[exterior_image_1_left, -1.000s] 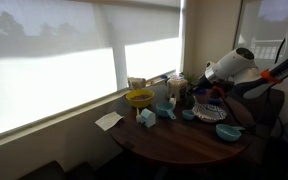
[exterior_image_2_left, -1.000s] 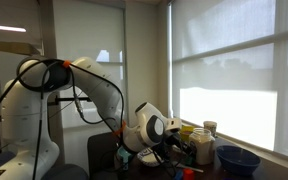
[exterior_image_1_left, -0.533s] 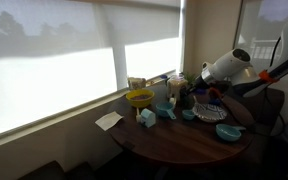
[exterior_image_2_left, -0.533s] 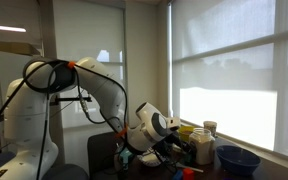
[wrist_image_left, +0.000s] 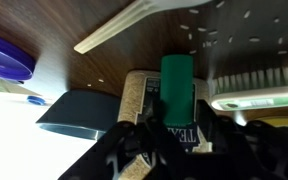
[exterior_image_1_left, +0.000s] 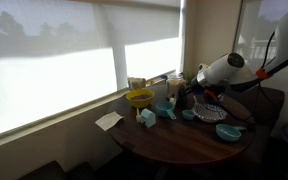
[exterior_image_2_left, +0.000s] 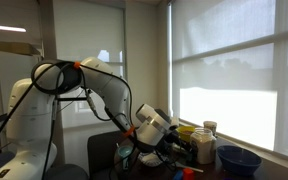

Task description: Pick up the green cylinder and make it stand vertically near the sugar jar, pick up the blue cylinder and make it stand vertically on the table

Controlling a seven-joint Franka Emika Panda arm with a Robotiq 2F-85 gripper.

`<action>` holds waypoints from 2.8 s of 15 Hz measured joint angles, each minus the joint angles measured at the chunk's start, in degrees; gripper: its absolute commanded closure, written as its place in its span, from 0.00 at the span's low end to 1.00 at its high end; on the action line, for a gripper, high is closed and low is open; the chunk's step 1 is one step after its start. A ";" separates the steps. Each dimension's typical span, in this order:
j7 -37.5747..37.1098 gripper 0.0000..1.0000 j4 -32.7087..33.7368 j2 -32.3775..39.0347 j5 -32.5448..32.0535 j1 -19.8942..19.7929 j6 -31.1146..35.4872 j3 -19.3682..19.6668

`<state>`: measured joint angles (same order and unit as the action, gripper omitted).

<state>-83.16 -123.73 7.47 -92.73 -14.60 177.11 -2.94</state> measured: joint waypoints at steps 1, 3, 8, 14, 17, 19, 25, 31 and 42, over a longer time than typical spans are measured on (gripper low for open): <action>-3.70 0.20 0.54 0.40 -3.07 0.39 -0.83 -0.14; -10.81 0.06 1.36 1.30 -8.15 0.87 -2.26 -0.57; -23.23 0.00 2.38 2.37 -16.41 0.87 -4.22 -1.02; -27.59 0.00 3.66 1.73 -18.55 0.33 -4.24 -0.91; -27.32 0.00 3.81 0.90 -18.53 -0.15 -3.22 -0.50; -26.19 0.00 3.82 0.35 -18.25 -0.57 -1.39 0.04; -14.70 0.00 3.10 -0.66 -14.59 -1.59 8.11 3.13; -2.27 0.00 -2.36 -0.70 -12.42 -1.08 11.74 6.83; 10.67 0.00 -5.23 -1.63 -6.84 1.76 11.76 8.38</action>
<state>-72.49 -128.96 5.84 -99.57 -12.84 188.87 5.44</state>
